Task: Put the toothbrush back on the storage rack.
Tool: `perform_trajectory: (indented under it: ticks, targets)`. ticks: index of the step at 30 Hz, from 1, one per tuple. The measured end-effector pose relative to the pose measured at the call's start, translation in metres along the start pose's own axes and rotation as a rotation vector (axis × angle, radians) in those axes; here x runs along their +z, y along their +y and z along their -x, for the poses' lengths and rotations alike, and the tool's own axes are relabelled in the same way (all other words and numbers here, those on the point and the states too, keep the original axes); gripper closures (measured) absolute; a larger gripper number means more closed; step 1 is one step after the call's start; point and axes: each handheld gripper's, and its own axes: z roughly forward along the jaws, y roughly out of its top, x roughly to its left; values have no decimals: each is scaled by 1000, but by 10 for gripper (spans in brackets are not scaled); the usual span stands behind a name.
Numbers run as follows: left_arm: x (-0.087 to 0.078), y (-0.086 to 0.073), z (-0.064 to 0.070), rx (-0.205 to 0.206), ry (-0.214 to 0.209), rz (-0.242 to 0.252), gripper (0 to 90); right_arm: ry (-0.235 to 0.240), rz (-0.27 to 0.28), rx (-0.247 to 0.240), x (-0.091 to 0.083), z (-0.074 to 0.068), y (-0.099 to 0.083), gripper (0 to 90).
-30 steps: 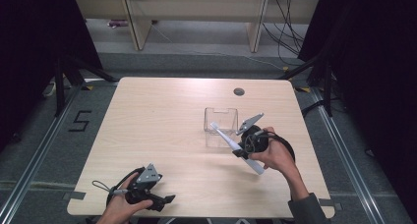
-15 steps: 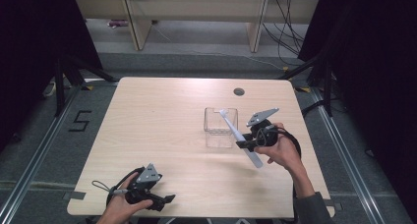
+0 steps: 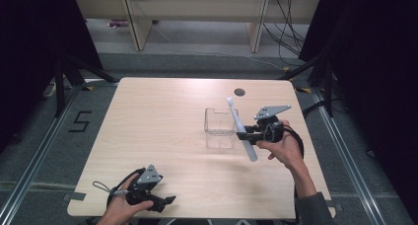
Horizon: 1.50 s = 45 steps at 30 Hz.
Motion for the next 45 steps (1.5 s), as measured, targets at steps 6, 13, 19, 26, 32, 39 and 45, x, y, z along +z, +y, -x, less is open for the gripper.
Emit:
perform_trajectory:
  ticks: [6, 13, 19, 26, 32, 39, 45]
  targets:
    - [0, 0, 0, 1, 2, -2, 149, 33, 25, 13, 4, 2, 5, 667]
    - [0, 0, 0, -6, -2, 3, 149, 51, 69, 5, 7, -1, 18, 667]
    - [0, 0, -1, 0, 4, 0, 149, 59, 99, 13, 8, -3, 29, 667]
    - [0, 0, 0, -2, 3, 1, 149, 79, 119, 16, 6, -5, 42, 667]
    - [0, 0, -1, 0, 2, 0, 149, 60, 149, 10, 5, -8, 56, 667]
    - [0, 0, 0, -2, 1, 1, 149, 76, 154, -6, 11, -4, 74, 667]
    - [0, 0, 0, -3, 0, 1, 149, 72, 160, 2, 16, 1, 86, 667]
